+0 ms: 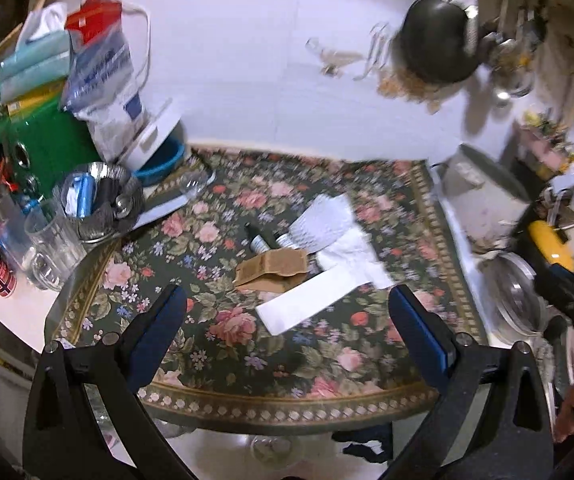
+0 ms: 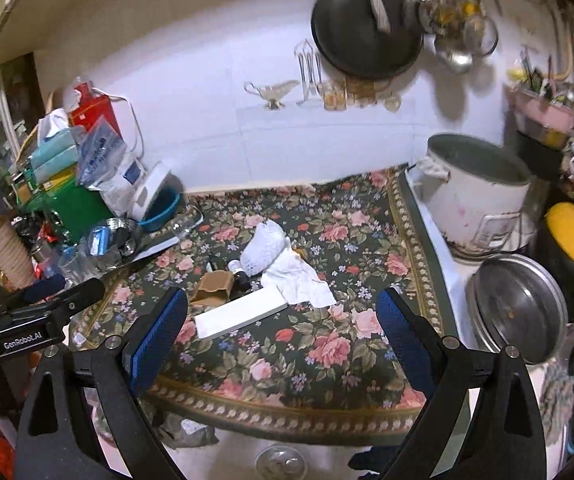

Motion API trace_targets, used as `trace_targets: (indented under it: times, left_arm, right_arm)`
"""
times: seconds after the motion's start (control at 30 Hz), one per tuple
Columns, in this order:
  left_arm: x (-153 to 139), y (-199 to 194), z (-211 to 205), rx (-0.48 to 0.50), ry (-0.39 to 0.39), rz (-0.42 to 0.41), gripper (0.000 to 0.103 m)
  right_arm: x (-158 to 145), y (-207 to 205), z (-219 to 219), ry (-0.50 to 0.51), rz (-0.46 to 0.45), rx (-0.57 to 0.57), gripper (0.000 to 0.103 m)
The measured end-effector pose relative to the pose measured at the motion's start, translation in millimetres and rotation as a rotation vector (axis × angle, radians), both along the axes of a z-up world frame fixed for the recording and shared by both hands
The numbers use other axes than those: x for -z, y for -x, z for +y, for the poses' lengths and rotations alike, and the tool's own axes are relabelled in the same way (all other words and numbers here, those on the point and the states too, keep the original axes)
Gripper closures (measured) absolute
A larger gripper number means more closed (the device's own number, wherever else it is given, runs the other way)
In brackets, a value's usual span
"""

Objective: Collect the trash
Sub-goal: 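Move both tools back up over the floral mat, then grasp the brown cardboard sleeve with the left tool while the right tool grasps the white foam net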

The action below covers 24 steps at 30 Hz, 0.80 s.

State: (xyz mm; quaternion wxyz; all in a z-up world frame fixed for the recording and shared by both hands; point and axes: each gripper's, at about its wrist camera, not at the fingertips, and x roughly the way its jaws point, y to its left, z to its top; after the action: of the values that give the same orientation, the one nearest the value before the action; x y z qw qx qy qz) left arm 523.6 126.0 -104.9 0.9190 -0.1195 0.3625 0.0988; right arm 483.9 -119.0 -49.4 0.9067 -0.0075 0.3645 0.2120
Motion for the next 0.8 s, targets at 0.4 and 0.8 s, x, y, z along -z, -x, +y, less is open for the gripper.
trace_targets:
  times: [0.4, 0.8]
  left_arm:
    - [119.6, -100.5, 38.6, 0.074, -0.078, 0.217, 0.014]
    - [178.8, -161.6, 52.0, 0.316, -0.143, 0.228, 0.070]
  right_arm:
    - [51.6, -68.2, 23.4, 0.029, 0.152, 0.041, 0.009]
    - [97.6, -117.5, 67.6, 0.070, 0.256, 0.133, 0.009]
